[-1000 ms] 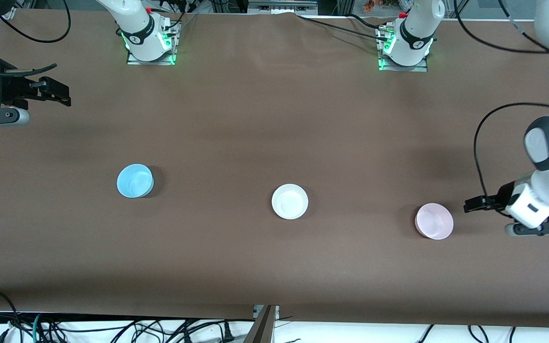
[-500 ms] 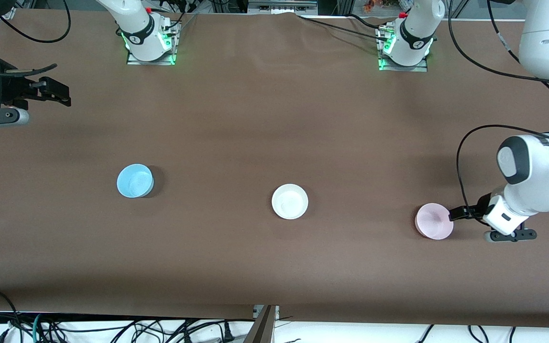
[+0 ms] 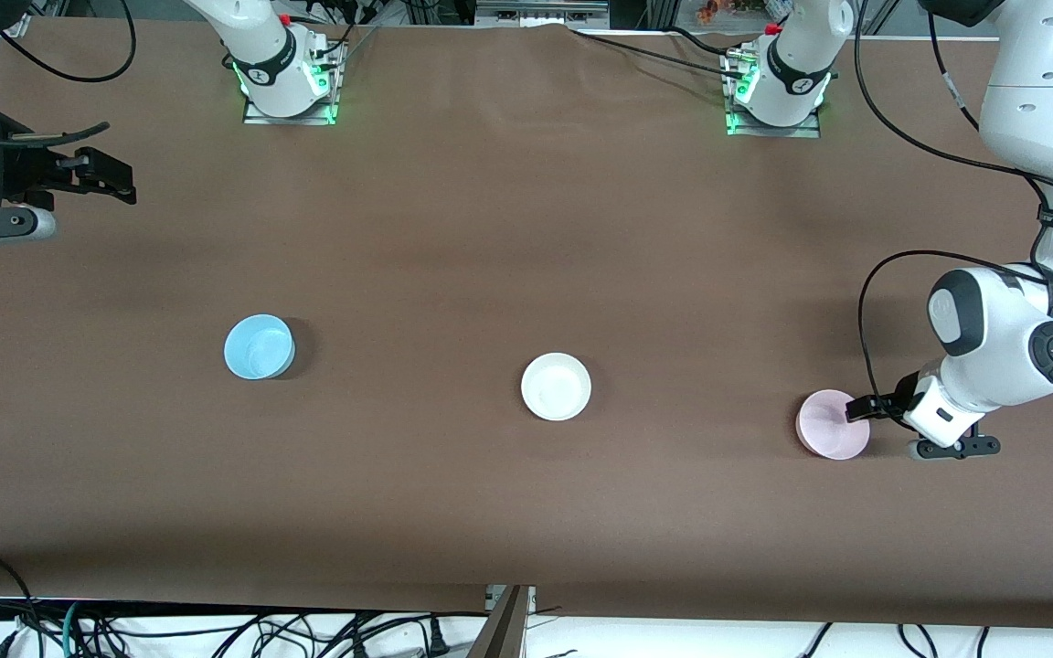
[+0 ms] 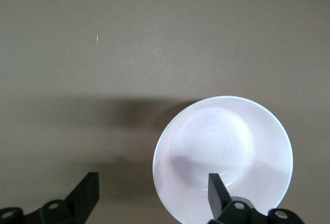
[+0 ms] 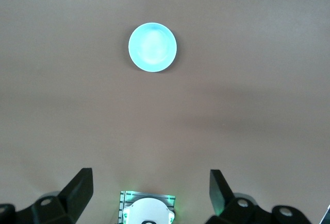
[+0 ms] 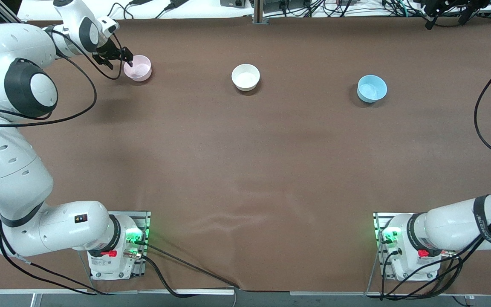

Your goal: Stack pink and blue bowls on white bowl

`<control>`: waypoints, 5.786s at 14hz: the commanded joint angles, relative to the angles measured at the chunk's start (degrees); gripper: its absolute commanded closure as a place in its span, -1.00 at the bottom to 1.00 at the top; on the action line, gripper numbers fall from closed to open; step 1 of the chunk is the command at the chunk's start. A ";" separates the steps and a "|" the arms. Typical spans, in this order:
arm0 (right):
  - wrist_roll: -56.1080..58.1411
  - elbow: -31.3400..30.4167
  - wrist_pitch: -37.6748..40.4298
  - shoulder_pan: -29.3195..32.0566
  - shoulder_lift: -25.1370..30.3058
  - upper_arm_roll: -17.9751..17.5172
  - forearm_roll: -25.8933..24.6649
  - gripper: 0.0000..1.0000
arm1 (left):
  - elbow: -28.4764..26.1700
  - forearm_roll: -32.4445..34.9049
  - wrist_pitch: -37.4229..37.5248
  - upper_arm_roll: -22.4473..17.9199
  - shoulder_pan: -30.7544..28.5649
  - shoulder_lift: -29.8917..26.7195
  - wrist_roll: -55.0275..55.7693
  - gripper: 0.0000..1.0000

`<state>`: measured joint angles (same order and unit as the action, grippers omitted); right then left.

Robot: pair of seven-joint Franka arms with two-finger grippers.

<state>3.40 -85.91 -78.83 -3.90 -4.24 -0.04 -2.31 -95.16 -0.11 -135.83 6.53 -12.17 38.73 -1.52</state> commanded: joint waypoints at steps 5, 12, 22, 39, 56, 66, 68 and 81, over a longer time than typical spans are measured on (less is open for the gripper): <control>0.90 1.18 0.17 0.21 -0.51 -0.31 -0.68 -1.00 | -2.84 1.34 -4.61 0.24 -0.23 0.21 -0.06 -0.77; 0.64 1.18 0.08 0.38 -0.59 -0.23 -0.68 -1.00 | -2.76 1.43 -2.86 0.24 -0.23 -0.67 -0.41 -0.61; 0.20 0.83 -4.31 1.35 -1.91 0.21 -1.56 -1.00 | -2.75 1.52 -1.10 0.24 -0.05 -1.02 -0.68 -0.11; 0.02 0.22 -22.06 4.16 -20.44 0.39 -4.81 -1.00 | -1.88 1.52 2.06 0.24 -0.05 -1.72 -1.99 0.27; -2.88 -6.20 -38.85 5.22 -31.44 0.39 2.57 -1.00 | -0.82 1.52 -0.39 0.24 0.39 -0.23 -2.35 0.34; -3.05 -12.88 -43.52 5.13 -30.74 -0.05 2.66 -1.00 | -0.82 1.52 -0.48 0.24 0.39 0.03 -2.35 0.58; -3.05 -13.49 -43.78 4.95 -30.83 -0.14 2.66 -1.00 | -0.73 1.52 -0.48 0.24 0.39 0.03 -2.35 0.74; -2.17 -12.62 -43.60 3.99 -30.74 -0.05 2.13 -1.00 | -0.04 0.82 -0.48 0.50 0.65 -0.40 -1.29 1.00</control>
<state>0.92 -97.49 -121.90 0.79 -36.48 -0.03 -0.30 -96.03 0.06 -136.16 6.91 -11.77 38.64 -3.40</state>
